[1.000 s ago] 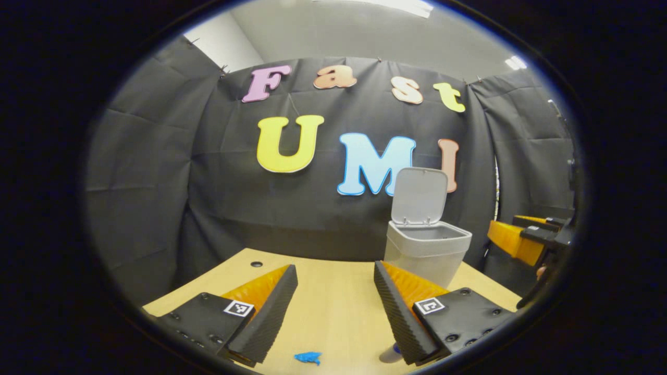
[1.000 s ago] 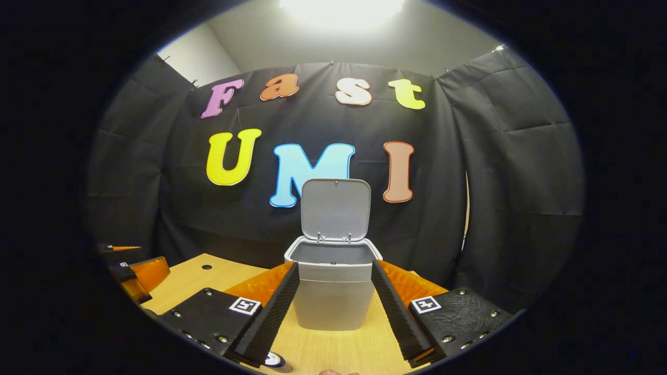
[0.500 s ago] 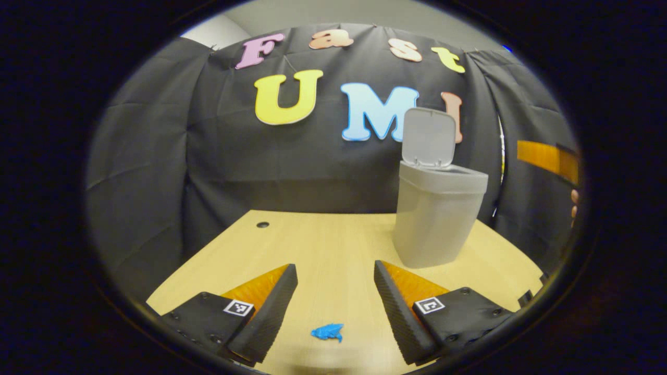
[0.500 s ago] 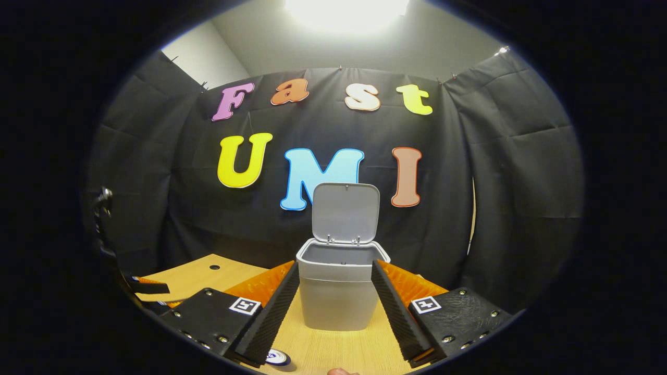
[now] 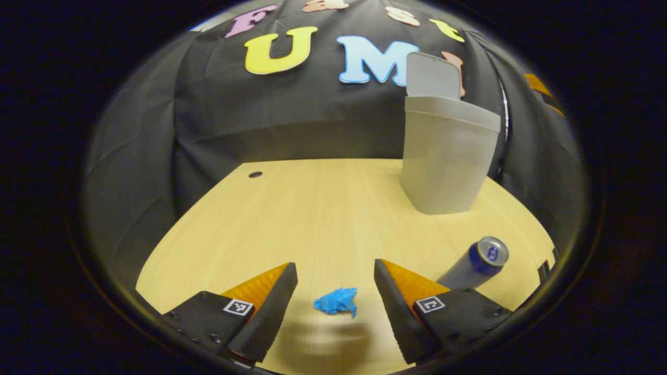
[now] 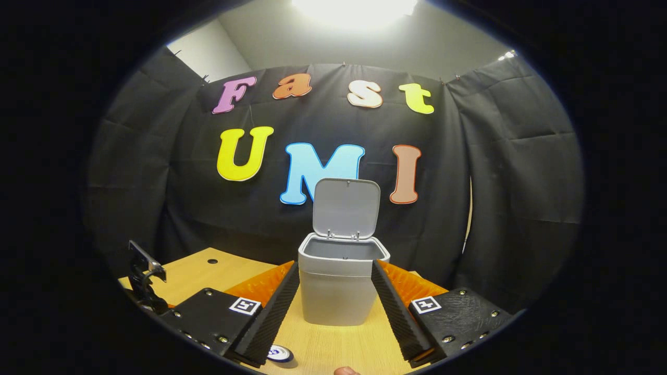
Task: Press the lid of the desktop garbage bin to open it, pick up the crumpled paper on the desktop and throw it into the bin, then pick up the pop can on the desktop and drop it into the bin, and finally close the garbage bin lid.
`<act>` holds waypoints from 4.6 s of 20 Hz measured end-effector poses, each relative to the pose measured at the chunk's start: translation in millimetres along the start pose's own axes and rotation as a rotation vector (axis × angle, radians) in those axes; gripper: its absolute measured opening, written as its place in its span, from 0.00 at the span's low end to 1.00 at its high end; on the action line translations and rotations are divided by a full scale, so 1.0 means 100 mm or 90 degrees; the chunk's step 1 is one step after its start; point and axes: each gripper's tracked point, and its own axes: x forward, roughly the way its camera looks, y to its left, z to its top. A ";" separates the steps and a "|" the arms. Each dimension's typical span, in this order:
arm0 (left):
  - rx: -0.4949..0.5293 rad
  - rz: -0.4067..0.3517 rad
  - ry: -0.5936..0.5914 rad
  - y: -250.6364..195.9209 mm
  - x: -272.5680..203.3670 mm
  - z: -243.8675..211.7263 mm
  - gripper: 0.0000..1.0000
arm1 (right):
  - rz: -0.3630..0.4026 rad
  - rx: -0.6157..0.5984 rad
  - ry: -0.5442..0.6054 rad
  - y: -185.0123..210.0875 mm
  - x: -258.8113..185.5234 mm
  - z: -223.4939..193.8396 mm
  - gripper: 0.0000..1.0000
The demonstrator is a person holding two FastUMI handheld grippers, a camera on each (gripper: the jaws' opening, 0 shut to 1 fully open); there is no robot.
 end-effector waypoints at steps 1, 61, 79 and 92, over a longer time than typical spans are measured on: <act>0.002 -0.003 0.017 -0.02 0.00 -0.05 0.97 | -0.003 -0.002 0.002 -0.01 -0.01 -0.01 0.89; -0.048 -0.157 -0.066 -0.76 -0.18 1.30 0.12 | -0.039 0.069 0.034 -0.44 0.14 -0.37 0.90; 0.032 -0.298 -0.228 -1.81 0.08 3.03 0.12 | -0.188 0.044 0.081 -0.95 -0.23 -0.53 0.89; 0.063 -0.316 -0.281 -2.38 0.64 3.66 0.16 | -0.250 0.027 0.118 -1.11 -0.39 -0.53 0.90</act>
